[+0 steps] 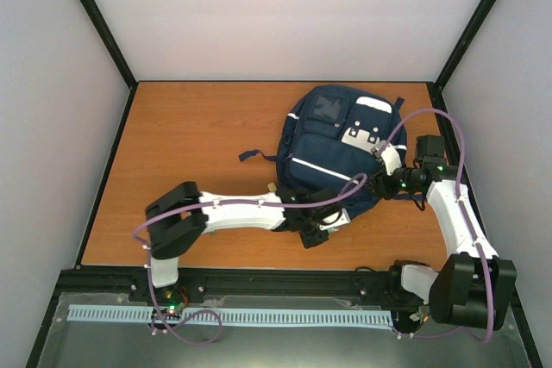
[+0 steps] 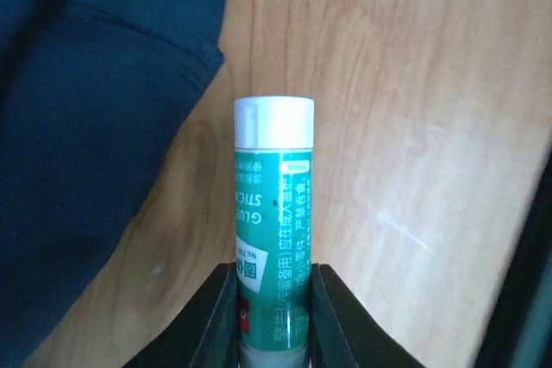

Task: Pack the student bag
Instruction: Pick up the stationery from the center of the board, then place the stationery in the student bag.

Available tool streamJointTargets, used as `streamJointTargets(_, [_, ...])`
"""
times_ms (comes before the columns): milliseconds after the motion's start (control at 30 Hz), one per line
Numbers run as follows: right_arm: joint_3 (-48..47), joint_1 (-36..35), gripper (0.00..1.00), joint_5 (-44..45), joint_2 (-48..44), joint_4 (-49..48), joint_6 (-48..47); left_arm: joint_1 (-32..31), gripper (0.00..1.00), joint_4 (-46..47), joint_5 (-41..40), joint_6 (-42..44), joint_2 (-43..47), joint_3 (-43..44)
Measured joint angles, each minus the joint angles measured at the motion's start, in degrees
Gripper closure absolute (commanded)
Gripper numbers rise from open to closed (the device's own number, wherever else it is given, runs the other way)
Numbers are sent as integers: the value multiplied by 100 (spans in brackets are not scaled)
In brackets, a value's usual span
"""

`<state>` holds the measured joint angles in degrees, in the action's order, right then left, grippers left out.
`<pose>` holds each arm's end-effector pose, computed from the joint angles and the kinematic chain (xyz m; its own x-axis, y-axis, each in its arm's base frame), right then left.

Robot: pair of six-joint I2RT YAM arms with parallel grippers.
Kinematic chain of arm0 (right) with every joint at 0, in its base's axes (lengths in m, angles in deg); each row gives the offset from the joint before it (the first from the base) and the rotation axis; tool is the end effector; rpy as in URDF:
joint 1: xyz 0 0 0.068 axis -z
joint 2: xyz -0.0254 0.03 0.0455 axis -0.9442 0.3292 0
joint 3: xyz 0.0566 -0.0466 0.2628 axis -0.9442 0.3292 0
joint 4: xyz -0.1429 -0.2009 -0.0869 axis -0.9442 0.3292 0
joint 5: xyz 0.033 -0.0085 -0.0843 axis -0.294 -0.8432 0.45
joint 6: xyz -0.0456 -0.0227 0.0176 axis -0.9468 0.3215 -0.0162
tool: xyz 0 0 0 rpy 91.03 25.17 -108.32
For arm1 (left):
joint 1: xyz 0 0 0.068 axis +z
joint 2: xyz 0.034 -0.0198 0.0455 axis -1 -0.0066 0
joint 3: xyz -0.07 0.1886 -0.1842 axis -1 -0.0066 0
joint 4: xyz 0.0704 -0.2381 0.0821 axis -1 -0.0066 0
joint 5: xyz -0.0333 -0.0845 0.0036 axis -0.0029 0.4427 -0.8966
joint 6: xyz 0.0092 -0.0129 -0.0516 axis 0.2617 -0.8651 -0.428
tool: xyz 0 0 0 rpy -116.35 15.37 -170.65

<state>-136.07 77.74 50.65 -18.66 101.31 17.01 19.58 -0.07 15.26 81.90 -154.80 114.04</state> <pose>0.2099 -0.0035 0.2408 -0.6237 -0.3762 -0.6852 -0.6561 0.7284 0.1973 0.1328 -0.3663 0.1661 -0.2856 0.8759 -0.3890 0.9501 0.3120 0.0050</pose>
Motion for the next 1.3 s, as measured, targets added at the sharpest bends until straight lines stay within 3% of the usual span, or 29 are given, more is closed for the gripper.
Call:
streamJointTargets(200, [-92,-166,47,437,-96,-9,-313,111,89,76,205,-697,1349,-603])
streamJointTargets(433, [-396,-1408,46,1449,-111,-31,-562,697,92,645,501,-2013,2603,-1808])
streamJointTargets(500, [-444,-1829,43,1692,-11,-66,-579,946,97,780,391,-2564,2935,-2149])
streamJointTargets(700, [-444,-3283,43,2614,551,-216,-573,1309,96,988,-267,-4068,3628,-2785])
streamJointTargets(1000, [-446,-4122,48,4052,1375,-647,-461,1316,96,1078,-994,-5134,3969,-3029])
streamJointTargets(1300, [-385,-4363,75,5222,1624,-1257,-221,1316,96,1119,-1187,-5357,4076,-3182])
